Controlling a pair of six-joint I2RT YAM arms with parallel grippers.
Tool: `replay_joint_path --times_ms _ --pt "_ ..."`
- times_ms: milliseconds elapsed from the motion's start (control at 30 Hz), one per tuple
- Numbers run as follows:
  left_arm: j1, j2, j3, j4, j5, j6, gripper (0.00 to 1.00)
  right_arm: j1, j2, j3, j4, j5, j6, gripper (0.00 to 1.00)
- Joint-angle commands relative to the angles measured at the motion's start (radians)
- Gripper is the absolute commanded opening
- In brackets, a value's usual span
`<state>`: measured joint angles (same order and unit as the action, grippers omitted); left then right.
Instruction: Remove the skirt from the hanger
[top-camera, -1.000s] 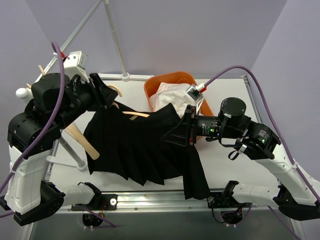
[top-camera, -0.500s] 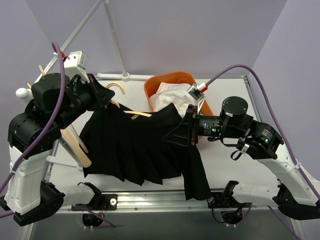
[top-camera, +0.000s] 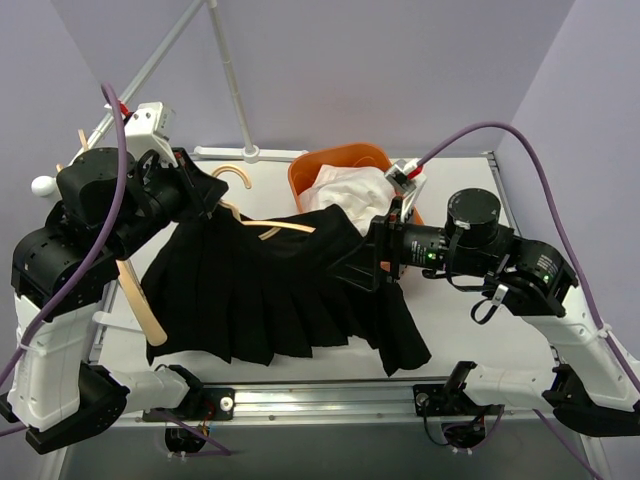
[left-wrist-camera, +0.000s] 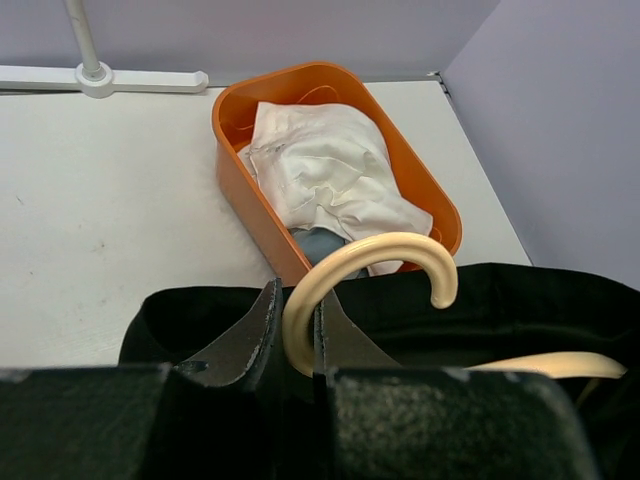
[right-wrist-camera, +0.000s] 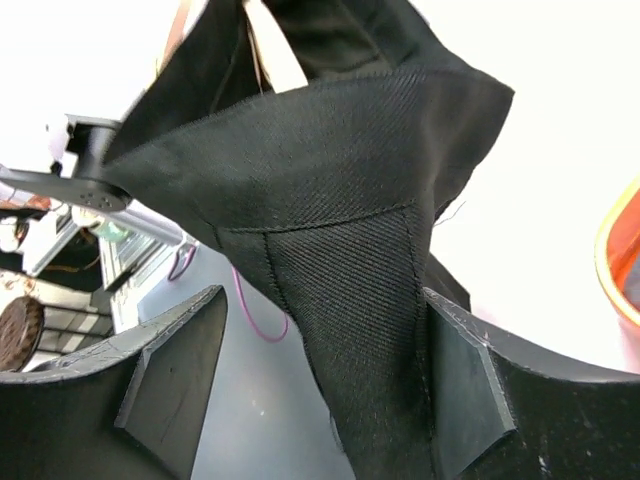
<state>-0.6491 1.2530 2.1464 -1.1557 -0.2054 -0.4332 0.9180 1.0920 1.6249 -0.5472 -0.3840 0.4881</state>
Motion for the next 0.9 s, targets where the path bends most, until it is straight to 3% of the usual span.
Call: replay_joint_path --times_ms 0,133,567,767,867 --pt "-0.001 -0.015 0.036 0.074 -0.017 0.007 0.02 0.005 0.005 0.082 0.003 0.056 -0.034 0.69" --pt "-0.003 -0.029 0.015 0.085 0.000 0.007 0.02 0.005 0.009 0.122 0.009 0.141 -0.055 0.69" --pt "-0.003 -0.055 -0.013 0.096 0.011 0.014 0.02 0.002 0.128 0.188 0.058 0.063 -0.088 0.65" --pt "-0.003 -0.055 0.001 0.087 0.014 0.028 0.02 0.001 0.129 0.184 0.044 0.144 -0.103 0.66" --pt "-0.003 -0.059 -0.009 0.099 0.040 0.033 0.02 -0.001 0.138 0.191 0.017 0.258 -0.091 0.66"
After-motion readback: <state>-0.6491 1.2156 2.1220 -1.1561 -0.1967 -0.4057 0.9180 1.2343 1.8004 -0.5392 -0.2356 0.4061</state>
